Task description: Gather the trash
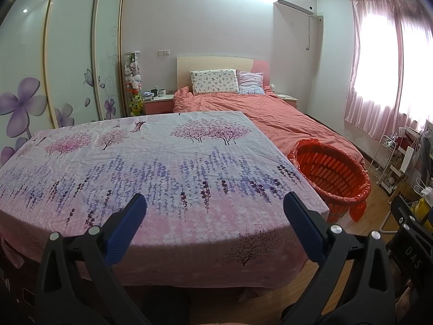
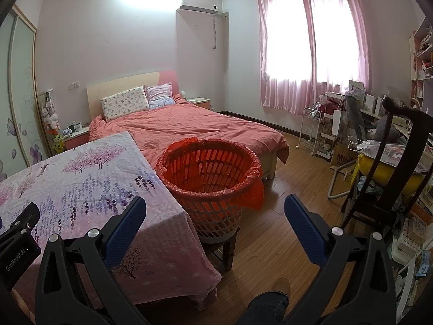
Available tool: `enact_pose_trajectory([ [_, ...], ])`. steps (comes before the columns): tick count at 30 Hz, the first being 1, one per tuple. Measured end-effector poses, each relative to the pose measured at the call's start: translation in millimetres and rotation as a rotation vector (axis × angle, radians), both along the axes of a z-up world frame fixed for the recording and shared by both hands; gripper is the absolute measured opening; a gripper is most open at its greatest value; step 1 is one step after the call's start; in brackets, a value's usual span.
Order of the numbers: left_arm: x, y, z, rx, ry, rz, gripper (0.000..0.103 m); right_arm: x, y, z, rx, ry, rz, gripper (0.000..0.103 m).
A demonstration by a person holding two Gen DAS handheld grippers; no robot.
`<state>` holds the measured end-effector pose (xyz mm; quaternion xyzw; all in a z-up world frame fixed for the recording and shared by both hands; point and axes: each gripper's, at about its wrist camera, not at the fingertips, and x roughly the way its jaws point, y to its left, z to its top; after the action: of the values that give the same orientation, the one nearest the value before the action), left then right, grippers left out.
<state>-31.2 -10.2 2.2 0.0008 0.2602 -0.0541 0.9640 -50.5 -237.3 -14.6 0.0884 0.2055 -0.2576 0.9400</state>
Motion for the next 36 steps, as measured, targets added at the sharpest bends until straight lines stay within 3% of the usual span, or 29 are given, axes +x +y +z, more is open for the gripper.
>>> enact_pose_trajectory([
  [36, -0.5, 3.3, -0.4, 0.001, 0.002, 0.006, 0.099, 1.9, 2.3, -5.8, 0.029, 0.026, 0.023, 0.101],
])
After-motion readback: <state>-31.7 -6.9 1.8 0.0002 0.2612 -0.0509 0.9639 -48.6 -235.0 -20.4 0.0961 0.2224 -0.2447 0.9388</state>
